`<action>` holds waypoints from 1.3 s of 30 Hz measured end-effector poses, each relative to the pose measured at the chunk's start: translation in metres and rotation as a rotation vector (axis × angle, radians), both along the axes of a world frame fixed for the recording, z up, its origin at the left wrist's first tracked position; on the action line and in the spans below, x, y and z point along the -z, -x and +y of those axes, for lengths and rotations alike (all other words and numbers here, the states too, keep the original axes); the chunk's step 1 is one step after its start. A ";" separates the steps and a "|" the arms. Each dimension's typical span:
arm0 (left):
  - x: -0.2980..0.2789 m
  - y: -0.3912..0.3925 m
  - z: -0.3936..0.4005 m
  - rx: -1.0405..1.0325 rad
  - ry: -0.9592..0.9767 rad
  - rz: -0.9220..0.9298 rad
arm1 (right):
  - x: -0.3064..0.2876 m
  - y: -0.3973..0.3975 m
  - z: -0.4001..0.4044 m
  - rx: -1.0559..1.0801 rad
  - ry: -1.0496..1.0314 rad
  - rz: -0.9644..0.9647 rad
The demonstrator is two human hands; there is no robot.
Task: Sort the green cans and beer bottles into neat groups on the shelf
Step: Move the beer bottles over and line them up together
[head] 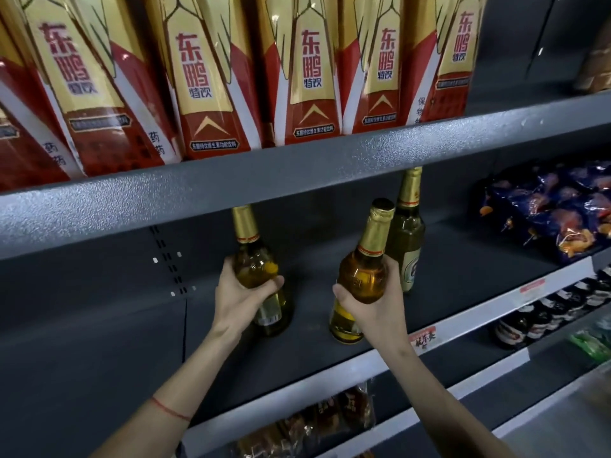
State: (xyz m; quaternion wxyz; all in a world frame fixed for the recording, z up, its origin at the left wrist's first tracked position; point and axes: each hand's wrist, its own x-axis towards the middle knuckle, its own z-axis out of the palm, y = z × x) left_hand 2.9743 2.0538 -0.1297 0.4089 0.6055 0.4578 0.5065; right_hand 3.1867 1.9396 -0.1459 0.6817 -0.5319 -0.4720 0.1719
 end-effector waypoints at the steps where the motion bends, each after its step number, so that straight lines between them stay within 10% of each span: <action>1: 0.000 0.007 -0.008 -0.010 -0.011 -0.009 | 0.000 0.004 -0.004 -0.024 -0.004 0.004; 21: -0.047 0.198 -0.204 -0.364 -0.193 -0.020 | -0.041 0.170 -0.065 -0.582 -0.217 -0.044; 39: -0.056 0.551 -0.427 -0.986 -0.334 0.022 | -0.065 0.589 -0.151 -1.263 -0.179 -0.003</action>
